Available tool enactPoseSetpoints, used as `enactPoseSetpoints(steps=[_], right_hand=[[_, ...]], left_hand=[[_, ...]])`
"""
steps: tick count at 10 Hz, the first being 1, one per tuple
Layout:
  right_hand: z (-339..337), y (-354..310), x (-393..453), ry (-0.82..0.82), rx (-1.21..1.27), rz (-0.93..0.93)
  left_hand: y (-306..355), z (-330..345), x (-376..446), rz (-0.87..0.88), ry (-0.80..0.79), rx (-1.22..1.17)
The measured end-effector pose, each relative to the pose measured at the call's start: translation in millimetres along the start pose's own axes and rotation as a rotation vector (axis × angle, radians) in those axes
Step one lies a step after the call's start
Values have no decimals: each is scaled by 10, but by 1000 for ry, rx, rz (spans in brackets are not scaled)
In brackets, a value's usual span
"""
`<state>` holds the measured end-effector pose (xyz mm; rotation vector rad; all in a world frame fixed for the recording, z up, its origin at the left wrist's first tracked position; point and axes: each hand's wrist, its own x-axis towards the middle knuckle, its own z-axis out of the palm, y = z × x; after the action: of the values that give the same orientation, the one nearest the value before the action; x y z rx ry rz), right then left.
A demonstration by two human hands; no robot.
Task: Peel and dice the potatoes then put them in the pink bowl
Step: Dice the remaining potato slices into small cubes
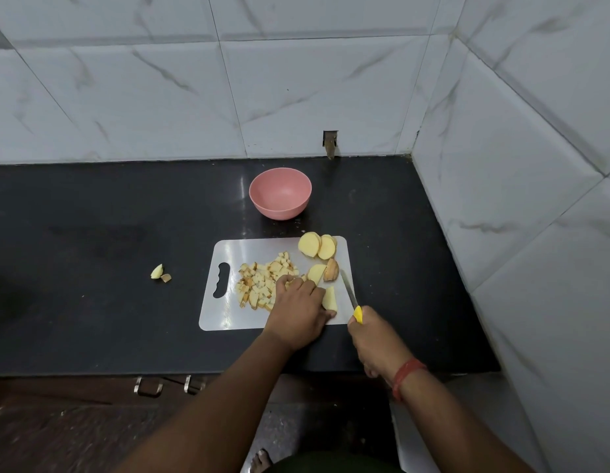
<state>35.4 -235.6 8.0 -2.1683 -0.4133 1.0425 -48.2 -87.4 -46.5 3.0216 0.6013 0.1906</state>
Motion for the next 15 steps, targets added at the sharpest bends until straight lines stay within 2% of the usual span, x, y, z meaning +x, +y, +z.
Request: enactPoseSetpoints(steps=[1,2,6,7,8,9,10,11,12,13,14,15], right_hand=[[27,-40,-80,-33,-264,-46],[71,-69,-105,6,-481,-101],[125,-180,0,-44,-748,-134],[96,-273,-54,-155,-867,-186],[66,-583,-251,-324,-1256,-183],[78,-634,-138,-483,-1469,-235],[98,-585,-117,-442,-1405,-200],[104,-606,-160,-430,-1568,-244],[143,-537,-209,-419,-1472,-197],[187,-340,-238,-317,-1146,-21],[150,-19,-161,-100,-728,-41],[159,119,-153,-117,-672,-47]], left_hand=[[48,-17,30,-64,-2,-3],[29,0,-1,-49,24,-10],[29,-15,16,-36,0,-21],[33,-15,21,-30,-4,-13],[17,-22,19,-9,-8,-3],[3,-37,27,20,-19,22],[31,-63,49,18,-34,41],[63,-79,64,-10,-52,43],[75,-87,65,-29,-68,51],[90,-95,63,-48,-76,59],[102,-102,65,-63,-84,68],[101,-103,69,-68,-89,66]])
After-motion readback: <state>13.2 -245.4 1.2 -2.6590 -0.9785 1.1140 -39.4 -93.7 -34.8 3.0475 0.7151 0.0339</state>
